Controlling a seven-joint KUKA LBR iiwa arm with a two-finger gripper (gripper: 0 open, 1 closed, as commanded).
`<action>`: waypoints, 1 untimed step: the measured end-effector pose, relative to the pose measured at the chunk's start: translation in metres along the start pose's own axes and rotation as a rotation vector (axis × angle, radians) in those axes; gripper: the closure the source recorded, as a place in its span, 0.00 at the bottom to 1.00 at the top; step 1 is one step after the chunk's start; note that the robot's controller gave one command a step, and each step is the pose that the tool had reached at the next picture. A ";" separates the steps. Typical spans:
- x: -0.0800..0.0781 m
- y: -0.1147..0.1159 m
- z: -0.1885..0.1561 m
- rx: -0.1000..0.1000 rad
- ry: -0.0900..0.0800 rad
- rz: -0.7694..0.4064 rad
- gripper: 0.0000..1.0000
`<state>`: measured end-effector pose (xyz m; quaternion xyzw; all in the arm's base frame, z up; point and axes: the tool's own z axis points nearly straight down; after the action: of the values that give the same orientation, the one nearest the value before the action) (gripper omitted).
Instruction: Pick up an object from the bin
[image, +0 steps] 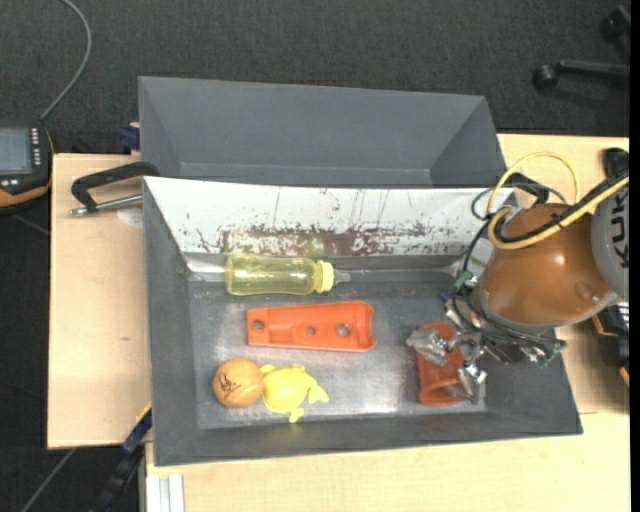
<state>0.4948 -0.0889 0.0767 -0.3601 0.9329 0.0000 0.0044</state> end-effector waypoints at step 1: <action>0.000 0.000 0.000 0.000 0.000 0.000 1.00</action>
Offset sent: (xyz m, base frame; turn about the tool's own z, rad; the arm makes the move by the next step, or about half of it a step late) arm 0.0000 0.0000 0.0851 0.0000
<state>0.4948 -0.0889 0.0767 -0.3601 0.9329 0.0000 0.0044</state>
